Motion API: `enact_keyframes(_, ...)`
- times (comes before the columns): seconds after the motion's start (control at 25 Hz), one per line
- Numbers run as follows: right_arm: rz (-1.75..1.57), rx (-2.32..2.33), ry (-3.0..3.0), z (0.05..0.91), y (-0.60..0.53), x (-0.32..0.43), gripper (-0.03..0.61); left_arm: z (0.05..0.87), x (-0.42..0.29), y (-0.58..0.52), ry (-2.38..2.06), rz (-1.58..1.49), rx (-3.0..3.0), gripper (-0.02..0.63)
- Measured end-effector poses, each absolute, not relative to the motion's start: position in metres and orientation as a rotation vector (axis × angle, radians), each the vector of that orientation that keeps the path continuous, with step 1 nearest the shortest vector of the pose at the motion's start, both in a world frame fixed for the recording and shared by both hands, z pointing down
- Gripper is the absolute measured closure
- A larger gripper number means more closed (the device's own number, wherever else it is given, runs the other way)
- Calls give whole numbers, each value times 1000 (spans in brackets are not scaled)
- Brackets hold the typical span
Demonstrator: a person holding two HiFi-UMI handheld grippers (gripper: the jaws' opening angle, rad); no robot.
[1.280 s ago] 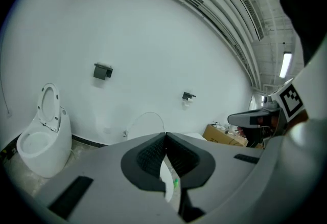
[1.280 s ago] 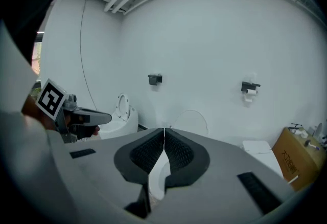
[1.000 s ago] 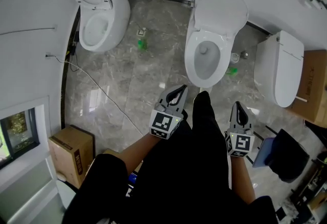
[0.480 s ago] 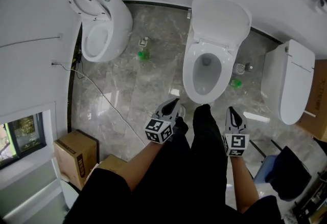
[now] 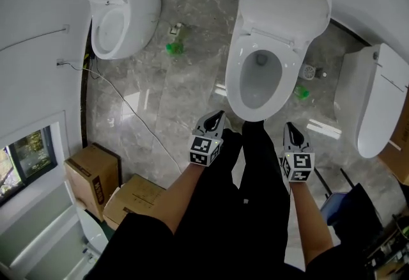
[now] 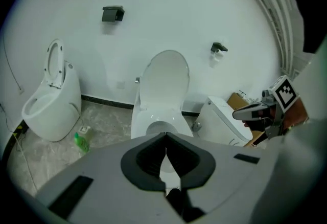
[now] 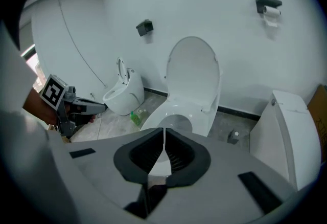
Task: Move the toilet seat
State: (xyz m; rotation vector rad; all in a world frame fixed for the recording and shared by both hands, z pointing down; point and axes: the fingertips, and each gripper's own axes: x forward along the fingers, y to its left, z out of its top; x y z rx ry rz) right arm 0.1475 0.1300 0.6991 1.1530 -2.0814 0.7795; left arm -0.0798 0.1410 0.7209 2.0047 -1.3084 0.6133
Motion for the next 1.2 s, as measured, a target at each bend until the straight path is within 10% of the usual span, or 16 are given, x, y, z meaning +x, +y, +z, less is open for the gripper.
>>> enact_keyframes(0.92, 1096, 1177, -1867, 948, 164, 146, 545, 937, -83, 170, -1231, 633, 1837, 597)
enact_keyframes(1.2, 1226, 1229, -1766, 982, 167, 160, 391, 969, -80, 172, -1200, 553, 1705, 501)
